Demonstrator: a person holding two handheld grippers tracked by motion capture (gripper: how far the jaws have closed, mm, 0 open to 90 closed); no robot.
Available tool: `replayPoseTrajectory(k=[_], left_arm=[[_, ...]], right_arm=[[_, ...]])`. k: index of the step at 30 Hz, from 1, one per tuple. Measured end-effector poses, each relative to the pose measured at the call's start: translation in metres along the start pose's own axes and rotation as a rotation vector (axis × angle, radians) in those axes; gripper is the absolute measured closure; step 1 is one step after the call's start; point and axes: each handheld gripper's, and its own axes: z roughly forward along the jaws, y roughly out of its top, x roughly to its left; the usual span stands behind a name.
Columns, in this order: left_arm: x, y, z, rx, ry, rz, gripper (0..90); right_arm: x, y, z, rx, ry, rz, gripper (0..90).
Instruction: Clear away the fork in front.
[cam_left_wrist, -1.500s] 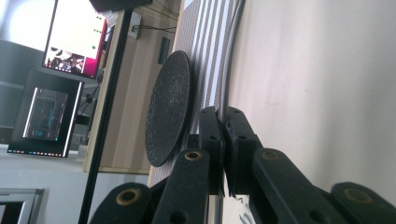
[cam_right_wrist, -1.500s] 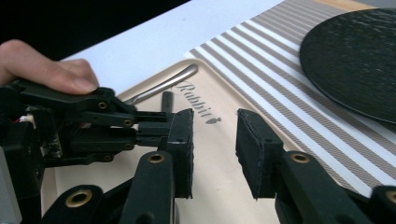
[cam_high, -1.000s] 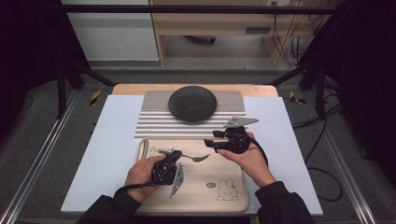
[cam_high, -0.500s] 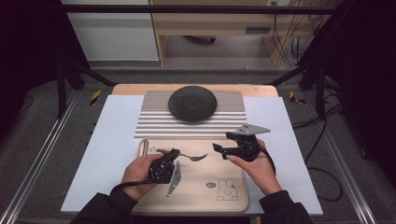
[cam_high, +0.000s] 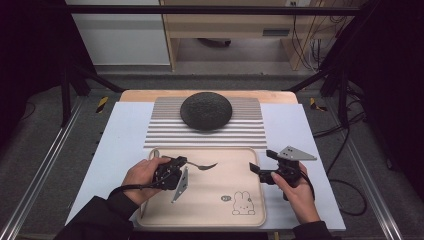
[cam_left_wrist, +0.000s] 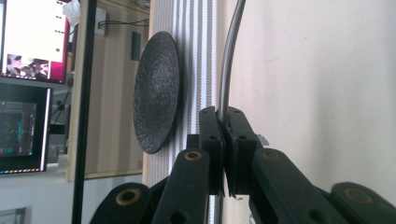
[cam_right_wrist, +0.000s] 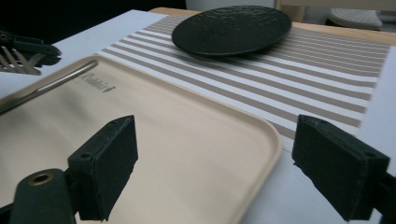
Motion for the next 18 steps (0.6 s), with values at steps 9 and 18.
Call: replayPoseTrajectory(k=[9, 18], left_arm=[[0.009, 0.000, 0.000, -0.010, -0.037, 0.021, 87.1], [0.023, -0.005, 0.001, -0.013, -0.077, 0.022, 87.1]], right_arm=[[-0.014, -0.022, -0.019, -0.050, -0.082, 0.006, 7.5], [-0.019, -0.037, -0.030, -0.095, -0.145, 0.049, 8.6]])
